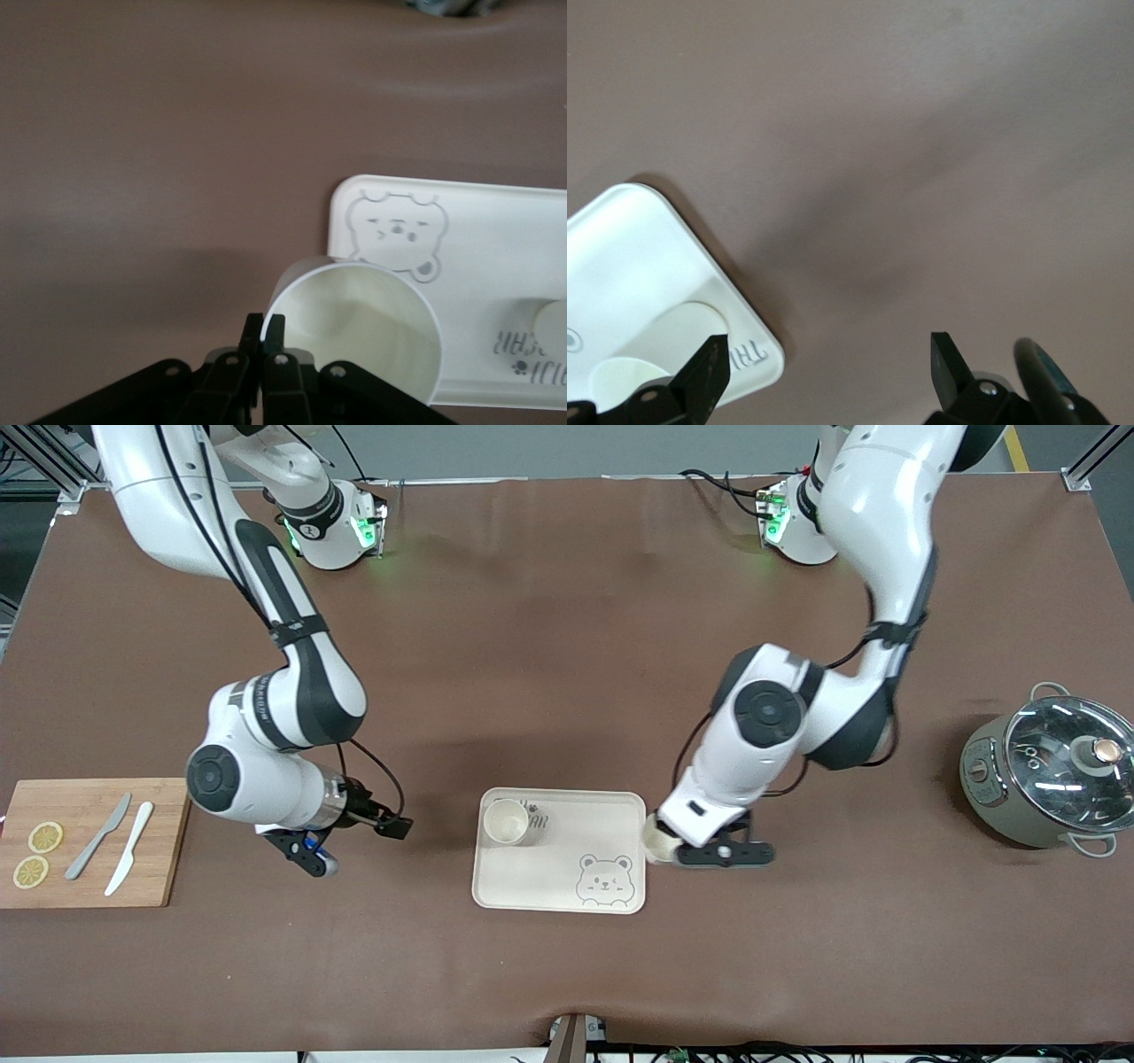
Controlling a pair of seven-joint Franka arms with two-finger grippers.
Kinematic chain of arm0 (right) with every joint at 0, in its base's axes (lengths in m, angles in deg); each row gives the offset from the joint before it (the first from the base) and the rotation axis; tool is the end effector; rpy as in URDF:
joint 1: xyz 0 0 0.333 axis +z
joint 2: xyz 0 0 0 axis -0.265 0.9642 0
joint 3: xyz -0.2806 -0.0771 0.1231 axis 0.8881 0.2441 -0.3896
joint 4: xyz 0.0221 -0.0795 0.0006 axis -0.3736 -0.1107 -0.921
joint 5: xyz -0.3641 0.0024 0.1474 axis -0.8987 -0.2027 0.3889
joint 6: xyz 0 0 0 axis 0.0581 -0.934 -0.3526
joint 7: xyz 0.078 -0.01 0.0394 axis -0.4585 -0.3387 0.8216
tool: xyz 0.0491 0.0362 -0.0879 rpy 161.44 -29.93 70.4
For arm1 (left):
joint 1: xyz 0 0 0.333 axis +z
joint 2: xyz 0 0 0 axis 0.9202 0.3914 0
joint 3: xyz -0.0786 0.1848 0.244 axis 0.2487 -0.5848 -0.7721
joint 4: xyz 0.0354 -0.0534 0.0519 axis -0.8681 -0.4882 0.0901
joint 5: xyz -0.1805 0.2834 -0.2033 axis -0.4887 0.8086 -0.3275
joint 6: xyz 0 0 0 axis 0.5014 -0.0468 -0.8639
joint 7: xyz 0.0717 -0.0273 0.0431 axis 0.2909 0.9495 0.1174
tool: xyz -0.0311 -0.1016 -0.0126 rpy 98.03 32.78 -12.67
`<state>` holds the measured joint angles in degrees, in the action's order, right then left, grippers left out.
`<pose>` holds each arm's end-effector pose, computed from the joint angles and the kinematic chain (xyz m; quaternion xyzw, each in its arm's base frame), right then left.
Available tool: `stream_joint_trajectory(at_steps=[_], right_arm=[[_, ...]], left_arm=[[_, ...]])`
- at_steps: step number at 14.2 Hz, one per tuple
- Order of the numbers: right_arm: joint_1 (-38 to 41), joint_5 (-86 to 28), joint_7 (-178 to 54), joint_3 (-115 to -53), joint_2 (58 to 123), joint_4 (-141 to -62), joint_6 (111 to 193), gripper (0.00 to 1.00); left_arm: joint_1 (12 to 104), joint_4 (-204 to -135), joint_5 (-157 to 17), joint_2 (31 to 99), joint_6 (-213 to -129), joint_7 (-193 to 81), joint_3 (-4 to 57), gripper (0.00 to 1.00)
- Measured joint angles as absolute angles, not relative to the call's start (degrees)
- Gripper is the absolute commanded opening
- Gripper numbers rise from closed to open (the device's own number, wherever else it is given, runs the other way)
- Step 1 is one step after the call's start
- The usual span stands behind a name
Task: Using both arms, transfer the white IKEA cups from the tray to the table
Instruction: 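Lift the cup with the left gripper while the right gripper grasps the other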
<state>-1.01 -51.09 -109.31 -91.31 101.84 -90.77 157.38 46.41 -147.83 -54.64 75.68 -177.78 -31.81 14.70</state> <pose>0.6688 0.2026 0.2958 -0.9486 0.2923 0.0774 0.0932 0.6710 -0.3175 0.3698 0.9959 0.0206 0.0823 0.0303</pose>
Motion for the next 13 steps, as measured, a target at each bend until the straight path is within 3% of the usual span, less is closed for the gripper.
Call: stream_joint_trajectory(at_steps=[4,9,13], right_arm=[[4.0,-51.0,-113.3,-91.4,103.5,-90.6,162.7,0.99],[8.3,-51.0,-117.9,-91.3,105.5,-89.2,165.7,0.77],[8.8,-51.0,-118.6,-91.3,106.9,-88.6,167.4,0.73]], left_arm=[[53.2,-153.5,-54.6,69.4,-176.5,-33.7,14.7,0.0],[63.4,-161.7,-54.6,64.5,-176.3,-45.2,14.8,0.0],[69.7,-167.2,-54.6,64.3,-176.3,-51.5,15.0,0.0]])
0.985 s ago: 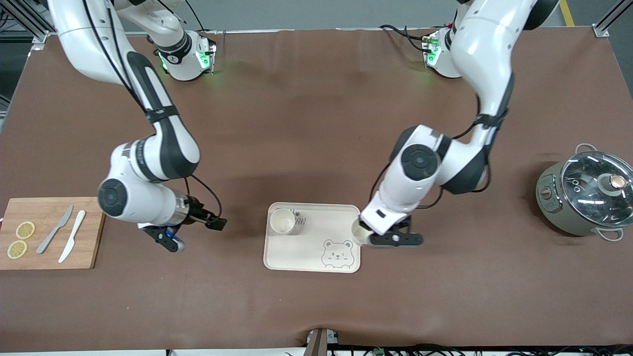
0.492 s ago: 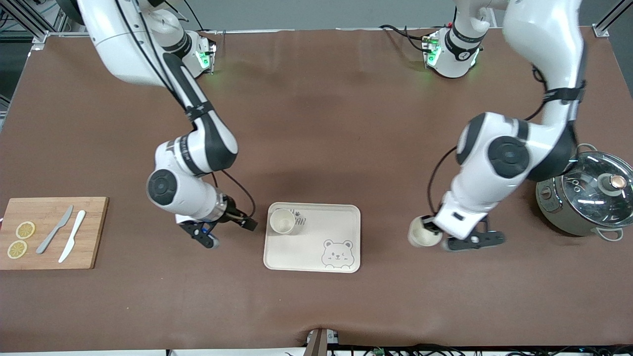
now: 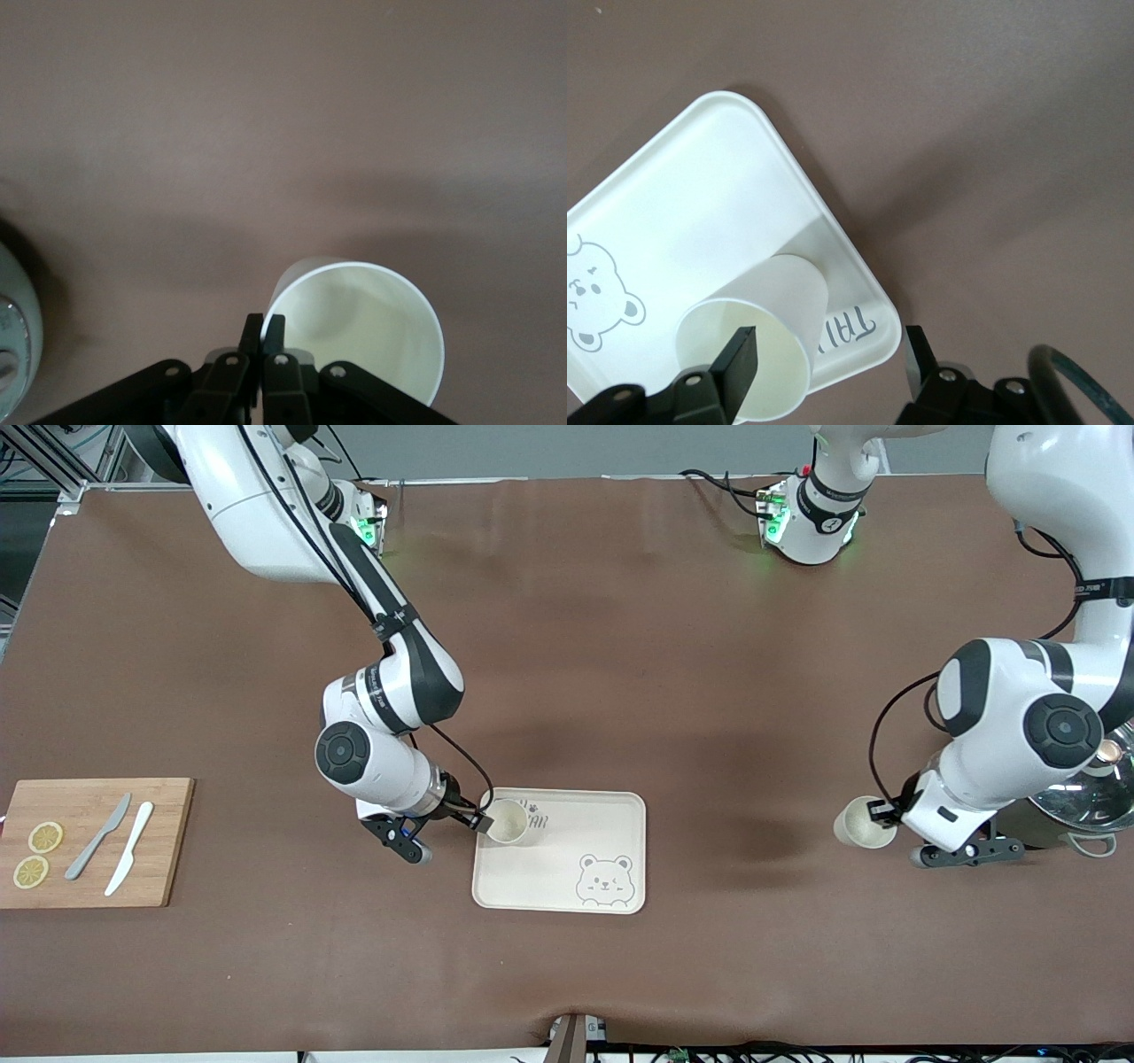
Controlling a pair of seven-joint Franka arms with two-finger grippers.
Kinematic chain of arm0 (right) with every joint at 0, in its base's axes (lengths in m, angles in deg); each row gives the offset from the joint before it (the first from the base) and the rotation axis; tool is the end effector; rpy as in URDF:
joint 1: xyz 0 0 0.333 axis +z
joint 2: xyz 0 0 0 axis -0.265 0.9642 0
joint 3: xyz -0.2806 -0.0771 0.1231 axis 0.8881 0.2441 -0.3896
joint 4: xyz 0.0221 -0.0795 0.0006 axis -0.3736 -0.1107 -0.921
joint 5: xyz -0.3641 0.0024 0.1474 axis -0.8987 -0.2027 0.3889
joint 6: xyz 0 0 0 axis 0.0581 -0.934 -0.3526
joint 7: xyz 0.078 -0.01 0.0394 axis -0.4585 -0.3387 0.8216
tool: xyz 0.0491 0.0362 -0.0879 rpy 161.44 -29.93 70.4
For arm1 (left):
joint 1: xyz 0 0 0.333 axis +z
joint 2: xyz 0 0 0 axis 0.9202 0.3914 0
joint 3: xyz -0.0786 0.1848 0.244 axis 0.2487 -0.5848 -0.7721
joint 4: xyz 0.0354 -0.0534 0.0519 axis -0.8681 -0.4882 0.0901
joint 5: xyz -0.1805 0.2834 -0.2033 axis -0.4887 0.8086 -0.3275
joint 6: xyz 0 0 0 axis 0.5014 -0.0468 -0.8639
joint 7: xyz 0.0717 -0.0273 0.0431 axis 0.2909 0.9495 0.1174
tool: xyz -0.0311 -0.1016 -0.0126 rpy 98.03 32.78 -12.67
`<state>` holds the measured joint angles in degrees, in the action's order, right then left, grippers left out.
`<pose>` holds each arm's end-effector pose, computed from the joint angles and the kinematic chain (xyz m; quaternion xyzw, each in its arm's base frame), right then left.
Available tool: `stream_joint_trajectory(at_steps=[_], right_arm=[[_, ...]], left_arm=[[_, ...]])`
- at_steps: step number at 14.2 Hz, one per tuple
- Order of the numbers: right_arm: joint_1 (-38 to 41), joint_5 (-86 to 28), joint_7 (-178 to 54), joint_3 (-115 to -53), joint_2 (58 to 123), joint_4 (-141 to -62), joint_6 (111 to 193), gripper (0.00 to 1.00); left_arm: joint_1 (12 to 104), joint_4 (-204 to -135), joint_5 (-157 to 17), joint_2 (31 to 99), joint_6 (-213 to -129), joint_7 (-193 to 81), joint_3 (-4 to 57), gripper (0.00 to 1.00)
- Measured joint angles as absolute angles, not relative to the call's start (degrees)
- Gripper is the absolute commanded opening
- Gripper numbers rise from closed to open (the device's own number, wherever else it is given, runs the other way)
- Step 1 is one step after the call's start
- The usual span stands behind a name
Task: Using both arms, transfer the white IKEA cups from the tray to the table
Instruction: 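Lift the cup with the left gripper while the right gripper grasps the other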
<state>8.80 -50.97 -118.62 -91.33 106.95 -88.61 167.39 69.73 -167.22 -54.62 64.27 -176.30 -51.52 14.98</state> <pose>0.6478 0.3179 0.2645 -0.9460 0.3016 0.0401 0.1120 0.6645 -0.0346 0.3468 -0.9990 -0.0388 -0.0067 0.0189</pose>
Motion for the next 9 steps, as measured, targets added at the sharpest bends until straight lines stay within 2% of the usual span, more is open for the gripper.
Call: stream_joint_trajectory(at_steps=[3,4,5,6,7,8,9], right_arm=[[10.3,-51.0,-120.9,-91.4,108.2,-88.4,169.8,0.58],[10.9,-51.0,-121.2,-91.4,108.5,-88.4,170.2,0.57],[11.2,-51.0,-121.4,-91.3,108.9,-88.3,170.4,0.49],[11.4,-51.0,-121.6,-91.3,109.1,-88.2,170.6,0.36],[11.5,-51.0,-121.7,-91.3,109.3,-88.1,170.6,0.16],[11.5,-51.0,-121.7,-91.3,109.4,-88.0,170.6,0.05],[11.5,-51.0,-121.7,-91.3,109.5,-87.9,170.6,0.0]], left_arm=[[72.3,-171.7,-54.6,64.1,-177.4,-54.2,15.0,0.0],[72.5,-173.4,-54.6,63.8,-178.4,-54.3,15.0,0.0],[72.5,-175.3,-54.6,63.1,-179.5,-54.3,15.1,0.0],[72.5,-177.1,-54.6,62.4,-180.3,-54.3,15.3,0.0],[72.5,-178.6,-54.6,61.6,-180.7,-54.3,15.4,0.0],[72.5,-179.9,-54.7,60.9,-180.9,-54.3,15.5,0.0],[72.5,-180.9,-55.4,60.2,-181.1,-54.3,15.4,0.0]])
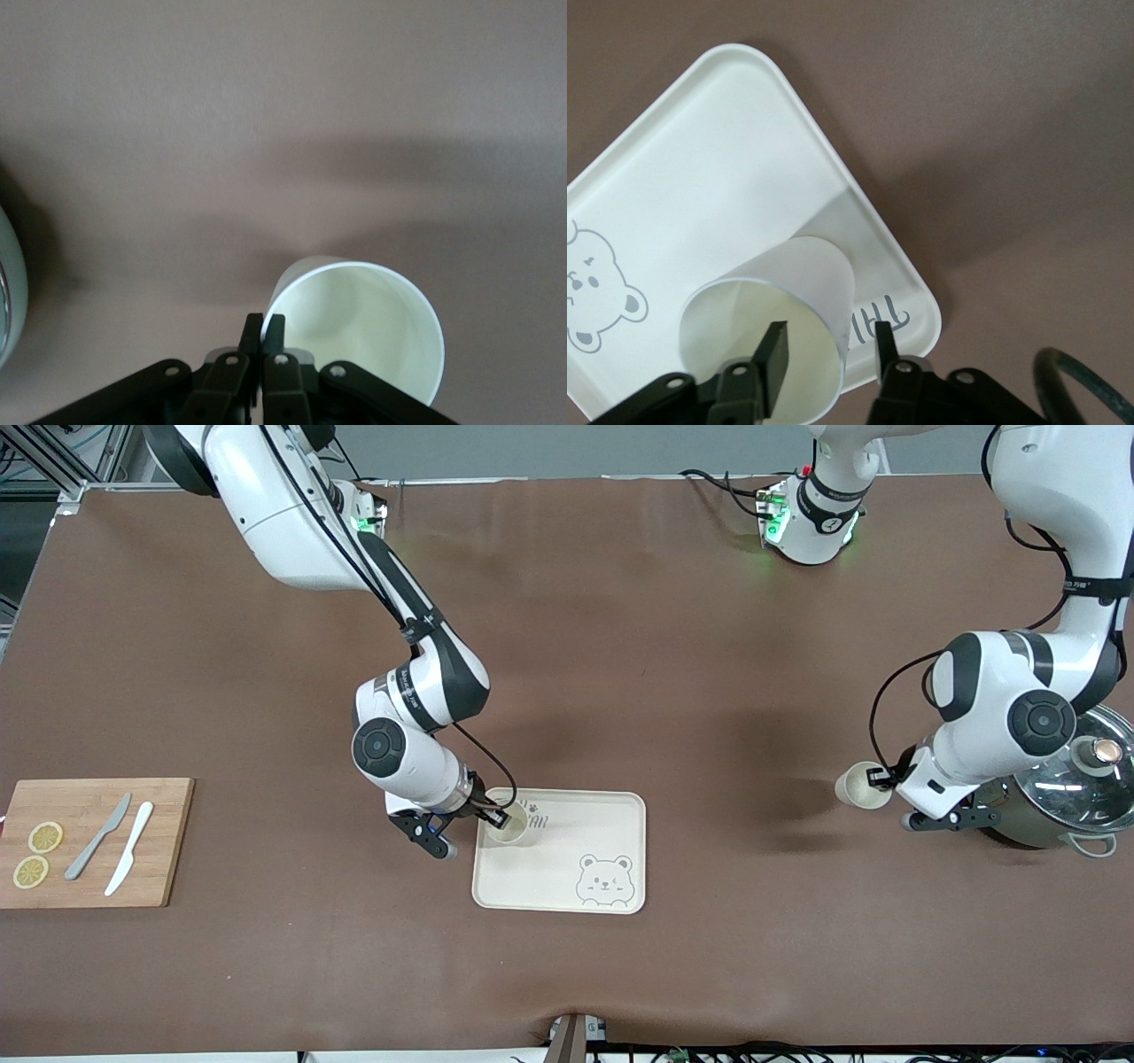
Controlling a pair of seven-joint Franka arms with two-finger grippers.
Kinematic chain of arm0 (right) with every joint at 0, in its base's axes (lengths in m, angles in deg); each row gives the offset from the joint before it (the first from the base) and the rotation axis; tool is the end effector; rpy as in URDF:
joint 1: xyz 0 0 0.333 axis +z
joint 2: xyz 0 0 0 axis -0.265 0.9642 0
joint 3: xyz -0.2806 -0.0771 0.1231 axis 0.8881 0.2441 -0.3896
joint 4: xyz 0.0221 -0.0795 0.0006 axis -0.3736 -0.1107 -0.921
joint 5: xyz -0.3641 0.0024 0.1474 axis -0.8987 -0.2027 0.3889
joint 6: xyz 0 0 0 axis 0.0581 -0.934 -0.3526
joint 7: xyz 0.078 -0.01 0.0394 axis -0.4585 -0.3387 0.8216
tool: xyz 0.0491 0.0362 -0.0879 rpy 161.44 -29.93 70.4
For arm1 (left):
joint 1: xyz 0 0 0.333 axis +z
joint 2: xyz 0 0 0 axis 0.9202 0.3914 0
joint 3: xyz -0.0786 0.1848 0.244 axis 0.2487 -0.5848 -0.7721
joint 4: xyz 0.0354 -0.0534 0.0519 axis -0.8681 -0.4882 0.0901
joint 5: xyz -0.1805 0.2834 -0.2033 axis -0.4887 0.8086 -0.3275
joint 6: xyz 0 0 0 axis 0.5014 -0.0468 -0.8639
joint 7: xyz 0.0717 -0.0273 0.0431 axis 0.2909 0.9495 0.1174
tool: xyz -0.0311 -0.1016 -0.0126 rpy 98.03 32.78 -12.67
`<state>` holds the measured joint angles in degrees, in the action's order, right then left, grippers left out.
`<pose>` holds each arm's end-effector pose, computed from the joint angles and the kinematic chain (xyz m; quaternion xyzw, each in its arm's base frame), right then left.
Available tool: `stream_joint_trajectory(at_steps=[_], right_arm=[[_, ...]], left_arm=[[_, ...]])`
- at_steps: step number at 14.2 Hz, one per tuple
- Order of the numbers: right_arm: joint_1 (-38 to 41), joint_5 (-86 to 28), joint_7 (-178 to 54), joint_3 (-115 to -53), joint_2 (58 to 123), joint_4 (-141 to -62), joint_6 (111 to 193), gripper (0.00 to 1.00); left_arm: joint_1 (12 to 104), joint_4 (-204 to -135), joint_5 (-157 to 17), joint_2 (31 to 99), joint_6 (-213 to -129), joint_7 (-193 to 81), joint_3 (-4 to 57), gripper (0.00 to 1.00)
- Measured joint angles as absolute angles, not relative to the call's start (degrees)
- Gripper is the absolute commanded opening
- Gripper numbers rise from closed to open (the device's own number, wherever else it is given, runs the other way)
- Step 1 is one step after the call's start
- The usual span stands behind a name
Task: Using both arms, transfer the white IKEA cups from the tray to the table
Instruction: 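Lift the cup with the left gripper while the right gripper grasps the other, then carry the cup toward the board while the left gripper sets its cup down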
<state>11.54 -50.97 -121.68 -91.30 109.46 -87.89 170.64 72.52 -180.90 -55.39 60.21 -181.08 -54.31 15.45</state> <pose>0.6377 0.3488 0.2438 -0.9434 0.3091 0.0340 0.1156 0.6102 -0.0123 0.2939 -0.9987 -0.0312 0.0368 0.0161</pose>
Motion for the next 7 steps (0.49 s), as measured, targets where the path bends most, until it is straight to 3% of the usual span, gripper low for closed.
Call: stream_joint_trajectory(at_steps=[7], right_arm=[[12.5,-51.0,-121.7,-91.1,109.5,-87.5,170.7,0.0]], left_arm=[[72.5,-186.7,-57.8,59.3,-188.3,-54.3,15.5,0.0]])
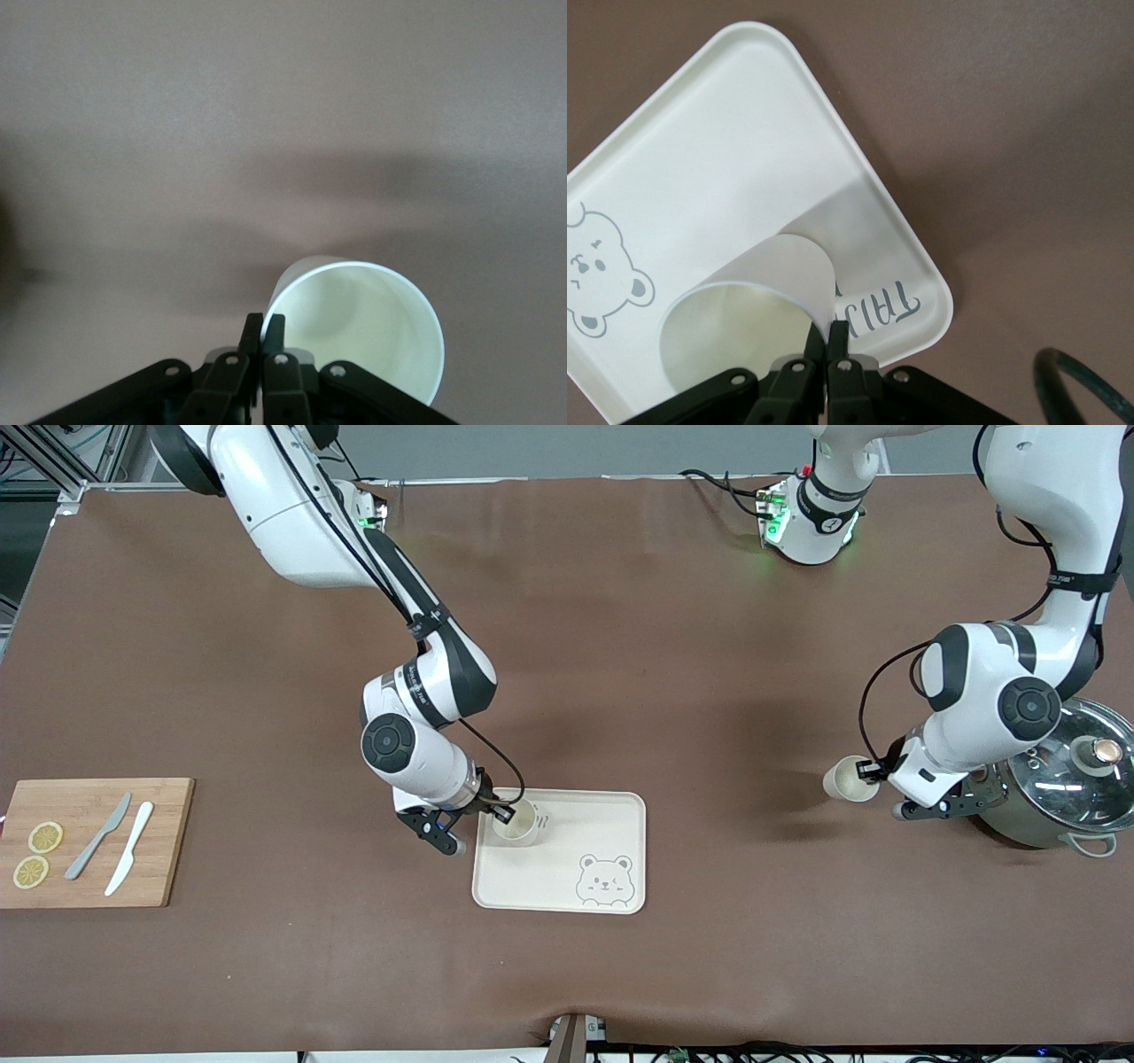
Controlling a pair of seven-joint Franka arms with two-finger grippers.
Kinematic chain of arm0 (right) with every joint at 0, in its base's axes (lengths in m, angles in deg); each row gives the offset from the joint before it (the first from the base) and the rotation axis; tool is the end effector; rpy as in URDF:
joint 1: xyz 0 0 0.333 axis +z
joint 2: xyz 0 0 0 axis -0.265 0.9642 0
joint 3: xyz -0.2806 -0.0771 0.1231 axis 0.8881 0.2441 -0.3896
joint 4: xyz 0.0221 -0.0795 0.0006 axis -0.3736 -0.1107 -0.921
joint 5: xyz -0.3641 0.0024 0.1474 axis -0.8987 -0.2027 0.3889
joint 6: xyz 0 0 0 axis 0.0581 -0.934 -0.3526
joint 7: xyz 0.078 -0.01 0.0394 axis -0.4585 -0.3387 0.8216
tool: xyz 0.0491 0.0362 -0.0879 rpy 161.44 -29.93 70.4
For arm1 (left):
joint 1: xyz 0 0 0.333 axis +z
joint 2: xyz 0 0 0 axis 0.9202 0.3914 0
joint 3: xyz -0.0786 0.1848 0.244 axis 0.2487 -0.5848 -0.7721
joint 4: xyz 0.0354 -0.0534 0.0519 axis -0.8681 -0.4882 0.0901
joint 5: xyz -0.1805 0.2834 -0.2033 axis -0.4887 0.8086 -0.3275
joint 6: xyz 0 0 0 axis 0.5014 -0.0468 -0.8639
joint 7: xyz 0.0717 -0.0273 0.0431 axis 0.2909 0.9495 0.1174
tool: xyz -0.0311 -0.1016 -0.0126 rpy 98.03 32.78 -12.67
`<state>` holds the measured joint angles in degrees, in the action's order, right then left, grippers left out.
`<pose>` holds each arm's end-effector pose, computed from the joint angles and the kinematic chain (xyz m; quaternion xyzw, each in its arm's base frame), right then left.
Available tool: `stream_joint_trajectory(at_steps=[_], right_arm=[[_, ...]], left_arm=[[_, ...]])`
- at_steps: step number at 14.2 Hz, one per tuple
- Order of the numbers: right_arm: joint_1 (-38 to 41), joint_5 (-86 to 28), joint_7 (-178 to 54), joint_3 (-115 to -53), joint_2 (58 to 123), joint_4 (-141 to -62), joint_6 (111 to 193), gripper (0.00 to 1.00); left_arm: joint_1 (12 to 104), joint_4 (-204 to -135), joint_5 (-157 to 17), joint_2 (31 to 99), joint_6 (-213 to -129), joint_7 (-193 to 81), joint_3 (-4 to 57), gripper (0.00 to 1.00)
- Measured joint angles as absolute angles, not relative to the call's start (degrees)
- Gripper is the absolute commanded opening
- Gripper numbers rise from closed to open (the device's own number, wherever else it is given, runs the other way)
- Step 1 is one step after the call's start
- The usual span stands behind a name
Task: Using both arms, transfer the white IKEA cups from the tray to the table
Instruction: 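Carry the cup toward the board while the left gripper sets its cup down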
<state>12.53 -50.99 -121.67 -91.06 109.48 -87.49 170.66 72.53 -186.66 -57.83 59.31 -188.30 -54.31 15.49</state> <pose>0.6344 0.3584 0.2467 -0.9456 0.3019 0.0313 0.1168 0.5928 -0.0157 0.2718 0.9989 0.0427 -0.0181 0.0029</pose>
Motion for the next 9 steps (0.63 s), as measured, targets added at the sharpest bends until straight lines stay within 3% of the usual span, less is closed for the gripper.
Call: stream_joint_trajectory(at_steps=[9], right_arm=[[8.3,-56.2,-115.0,-89.8,107.0,-83.8,158.9,0.0]], left_arm=[[73.1,-189.2,-60.5,59.2,-194.6,-54.3,16.4,0.0]])
